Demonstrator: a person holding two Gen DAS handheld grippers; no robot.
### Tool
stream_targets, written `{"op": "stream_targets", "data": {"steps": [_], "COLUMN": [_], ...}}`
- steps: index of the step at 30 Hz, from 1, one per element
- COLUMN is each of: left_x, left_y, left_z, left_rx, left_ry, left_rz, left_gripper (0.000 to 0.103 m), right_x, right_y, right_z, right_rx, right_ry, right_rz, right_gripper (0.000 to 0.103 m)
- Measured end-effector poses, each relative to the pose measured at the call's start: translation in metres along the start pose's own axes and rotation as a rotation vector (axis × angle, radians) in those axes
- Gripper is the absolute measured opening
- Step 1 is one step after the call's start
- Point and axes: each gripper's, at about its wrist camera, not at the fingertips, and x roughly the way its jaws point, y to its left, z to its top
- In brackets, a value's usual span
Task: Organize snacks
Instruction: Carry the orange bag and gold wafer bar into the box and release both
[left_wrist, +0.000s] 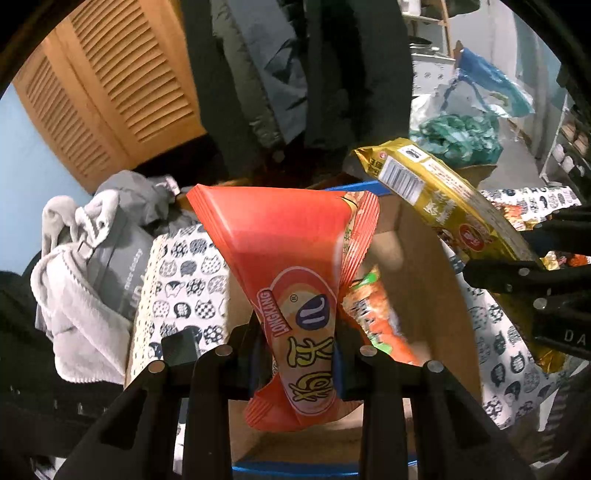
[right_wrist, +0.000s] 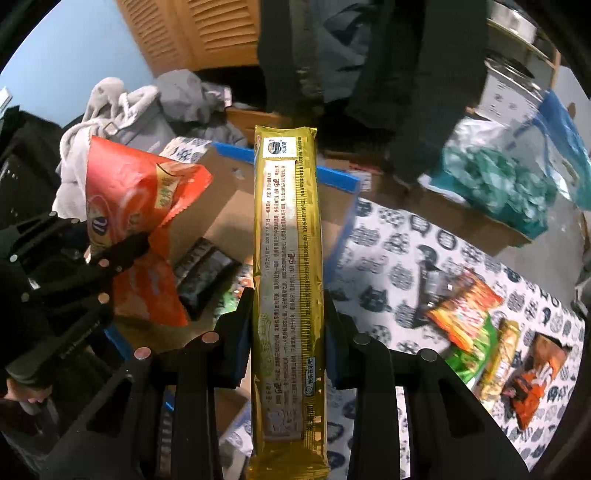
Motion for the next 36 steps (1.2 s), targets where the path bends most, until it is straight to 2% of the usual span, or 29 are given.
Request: {"op": "stream_targets", "data": {"steps": [11, 16, 18, 20, 22, 27, 36], "left_x": [0.013, 0.015, 0.015, 0.014, 0.011, 0.006, 0.001], "left_y": [0.024, 0.023, 0.022, 0.02, 0.018, 0.01, -0.019], "left_z": [-0.013, -0.014, -0.014, -0.013, -0.012, -0.009, -0.003], "left_rx": [-0.05, -0.055, -0.05, -0.043, -0.042, -0.026, 0.026], "left_ry": [0.042, 0.055, 0.055, 0.049, 0.037, 0.015, 0.006], "left_rz": [0.016, 0.011, 0.014, 0.029, 0.037, 0.033, -0.012], "left_gripper": [0.031, 0.042, 0.046, 0.054, 0.065, 0.071, 0.072], "right_x": [0.032, 0.036, 0.033, 0.029, 0.025, 0.016, -0.002], "right_y": [0.034, 0.038, 0.036, 0.033, 0.029, 0.017, -0.001], "right_z": [0.013, 0.014, 0.014, 0.013, 0.012, 0.007, -0.008], "right_rx": [-0.045, -0.042, -0.038, -0.035, -0.028, -0.007, -0.006], "right_ry": [0.051, 0.058, 0.055, 0.043, 0.034, 0.026, 0.009], "right_rz": [0.009, 0.007, 0.012, -0.003, -0.014, -0.03, -0.067], "right_gripper": [0.031, 0.033, 0.04, 0.054, 0.056, 0.064, 0.065]}}
